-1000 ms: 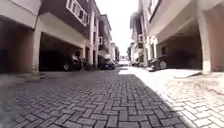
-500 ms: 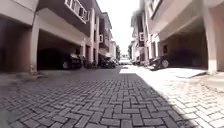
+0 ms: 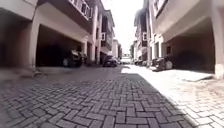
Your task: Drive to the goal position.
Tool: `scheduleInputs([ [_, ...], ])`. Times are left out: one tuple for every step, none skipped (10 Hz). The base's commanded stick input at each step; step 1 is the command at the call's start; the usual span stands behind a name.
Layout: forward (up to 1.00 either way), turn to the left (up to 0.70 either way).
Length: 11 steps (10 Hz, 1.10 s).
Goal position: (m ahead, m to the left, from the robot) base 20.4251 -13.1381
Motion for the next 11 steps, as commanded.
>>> scheduleInputs([
  [0.50, -0.10],
  [0.50, 0.00],
  [0.50, 0.00],
  [0.50, 0.00],
  [0.50, 0.00],
  [0.50, 0.00],
  [0.50, 0.00],
  [0.50, 0.00],
  [0.50, 0.00],
  [0.50, 0.00],
  [0.50, 0.00],
])
